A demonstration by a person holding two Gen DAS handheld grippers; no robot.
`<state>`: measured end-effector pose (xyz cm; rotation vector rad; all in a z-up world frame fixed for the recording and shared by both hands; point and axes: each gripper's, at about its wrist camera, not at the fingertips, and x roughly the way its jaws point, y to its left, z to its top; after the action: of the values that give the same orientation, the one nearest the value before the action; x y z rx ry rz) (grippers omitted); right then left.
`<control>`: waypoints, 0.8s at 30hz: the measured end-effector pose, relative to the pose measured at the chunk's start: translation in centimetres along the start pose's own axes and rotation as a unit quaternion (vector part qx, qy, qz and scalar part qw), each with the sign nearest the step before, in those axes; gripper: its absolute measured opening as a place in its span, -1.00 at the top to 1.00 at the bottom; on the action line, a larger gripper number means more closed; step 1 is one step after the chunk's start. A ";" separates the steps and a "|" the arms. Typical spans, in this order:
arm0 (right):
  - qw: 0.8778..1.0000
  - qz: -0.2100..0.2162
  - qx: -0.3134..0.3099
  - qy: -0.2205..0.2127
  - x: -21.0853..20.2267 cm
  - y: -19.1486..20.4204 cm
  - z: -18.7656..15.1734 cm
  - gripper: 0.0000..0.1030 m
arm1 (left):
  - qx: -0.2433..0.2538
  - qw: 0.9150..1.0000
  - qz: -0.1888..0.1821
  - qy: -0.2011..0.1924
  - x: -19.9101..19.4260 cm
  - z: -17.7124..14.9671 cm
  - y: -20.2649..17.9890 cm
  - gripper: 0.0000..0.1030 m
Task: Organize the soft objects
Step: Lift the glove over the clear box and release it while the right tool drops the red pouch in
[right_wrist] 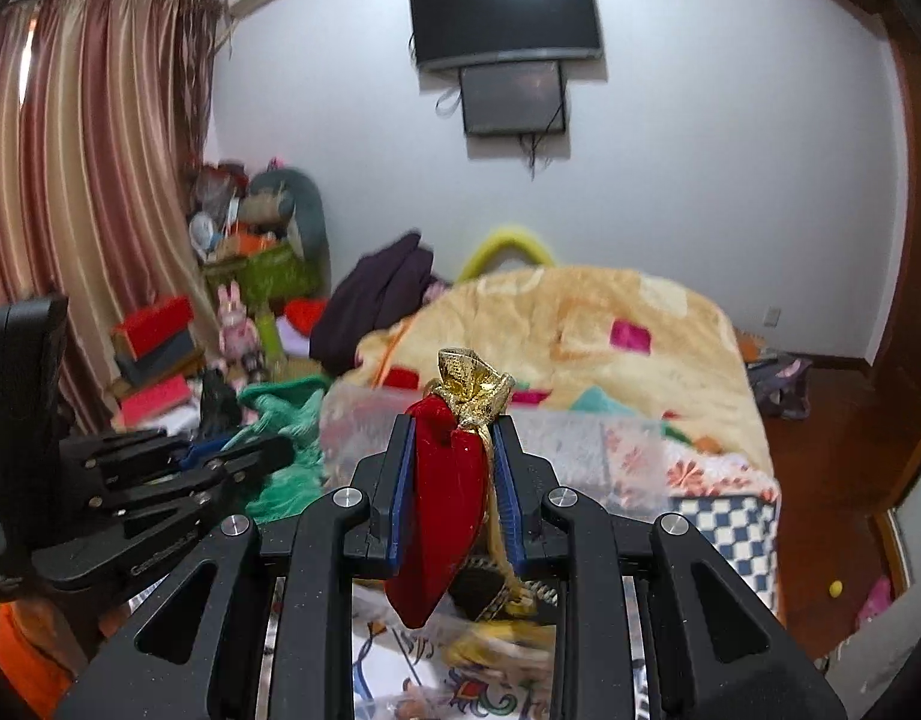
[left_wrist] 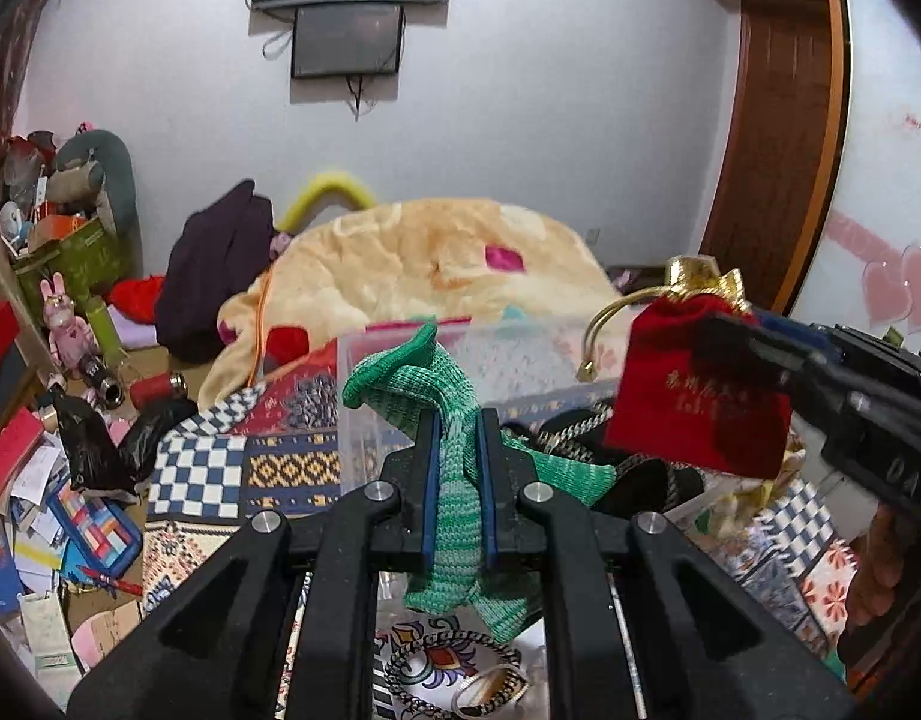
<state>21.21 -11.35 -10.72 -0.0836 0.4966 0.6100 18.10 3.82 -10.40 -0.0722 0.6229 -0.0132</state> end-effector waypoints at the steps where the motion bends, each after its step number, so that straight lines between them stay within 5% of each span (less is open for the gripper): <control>1: 1.000 0.002 -0.004 0.013 0.7 0.2 -0.3 0.56 | 0.002 1.000 0.002 0.006 0.5 -0.2 0.0 0.79; 14: 0.996 -0.011 -0.025 0.086 3.5 0.5 -1.6 0.42 | 0.000 0.999 -0.003 0.045 3.4 -0.5 0.2 0.75; 24: 0.998 -0.021 -0.031 0.053 -0.1 0.1 -1.3 -0.22 | -0.004 0.999 -0.011 0.034 2.3 -0.3 0.2 -0.08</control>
<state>20.57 -11.56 -11.78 -0.1859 0.5774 0.5818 19.77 3.90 -11.95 -0.0872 0.6899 -0.0347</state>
